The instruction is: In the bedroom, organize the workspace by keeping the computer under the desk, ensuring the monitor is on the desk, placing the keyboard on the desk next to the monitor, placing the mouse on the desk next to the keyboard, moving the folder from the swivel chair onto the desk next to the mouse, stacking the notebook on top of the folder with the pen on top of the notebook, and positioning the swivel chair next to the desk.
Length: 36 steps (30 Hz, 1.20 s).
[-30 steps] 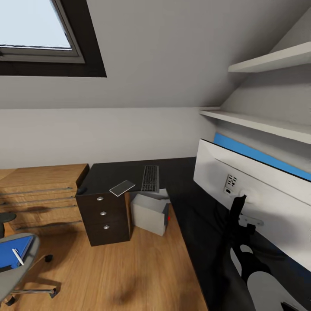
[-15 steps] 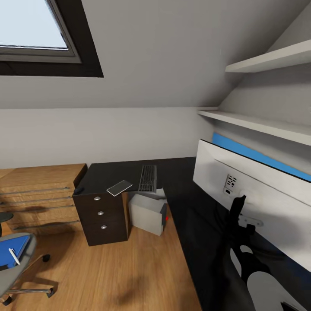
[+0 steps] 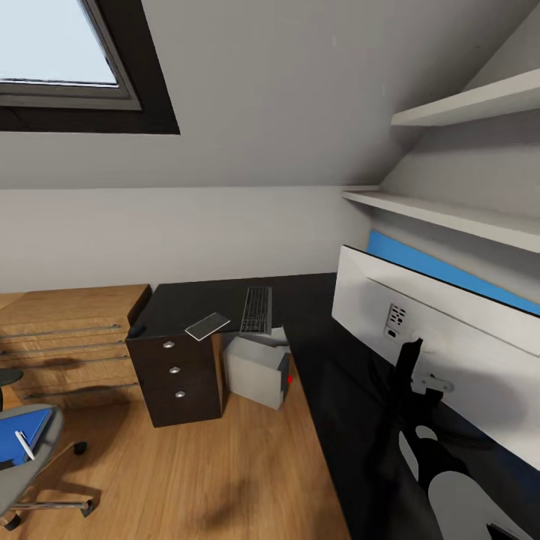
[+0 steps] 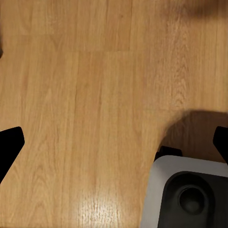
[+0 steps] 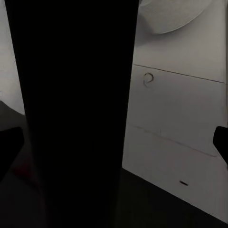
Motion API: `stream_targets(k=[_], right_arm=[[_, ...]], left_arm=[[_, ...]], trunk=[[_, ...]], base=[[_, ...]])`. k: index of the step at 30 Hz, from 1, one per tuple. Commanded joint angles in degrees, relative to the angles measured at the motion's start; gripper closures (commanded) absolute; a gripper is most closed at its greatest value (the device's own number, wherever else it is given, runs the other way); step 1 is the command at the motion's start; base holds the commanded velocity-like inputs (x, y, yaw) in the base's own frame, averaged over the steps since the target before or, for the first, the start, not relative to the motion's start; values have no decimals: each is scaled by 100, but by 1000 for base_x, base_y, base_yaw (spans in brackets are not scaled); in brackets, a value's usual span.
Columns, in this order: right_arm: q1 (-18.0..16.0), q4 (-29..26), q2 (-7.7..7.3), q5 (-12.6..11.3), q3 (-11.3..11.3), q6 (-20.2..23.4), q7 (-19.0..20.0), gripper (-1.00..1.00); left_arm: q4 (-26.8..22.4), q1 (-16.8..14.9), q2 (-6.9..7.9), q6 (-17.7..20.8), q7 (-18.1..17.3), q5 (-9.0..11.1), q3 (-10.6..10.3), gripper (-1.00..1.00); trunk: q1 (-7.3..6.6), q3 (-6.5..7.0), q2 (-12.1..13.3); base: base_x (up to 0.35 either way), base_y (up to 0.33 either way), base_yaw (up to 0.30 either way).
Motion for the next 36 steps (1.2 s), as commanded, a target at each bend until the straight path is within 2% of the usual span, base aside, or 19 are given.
stream_targets(k=[1, 12, 36], right_arm=[[-7, 8, 1, 38, -42, -25, -28, -100], [-7, 8, 2, 38, -42, -25, -25, -100], [-7, 129, 13, 43, -35, -25, -23, -100]], left_arm=[[3, -3, 1, -16, 1, 46, -48, -100], [3, -3, 1, -16, 1, 46, -48, -100], [-5, -3, -8, -18, -16, 53, -40, -100]], trunk=[[1, -8, -6], [1, -8, -6], [1, -8, -6]], base=[[0, 0, 0], [-41, 0, 0], [-305, 0, 0]])
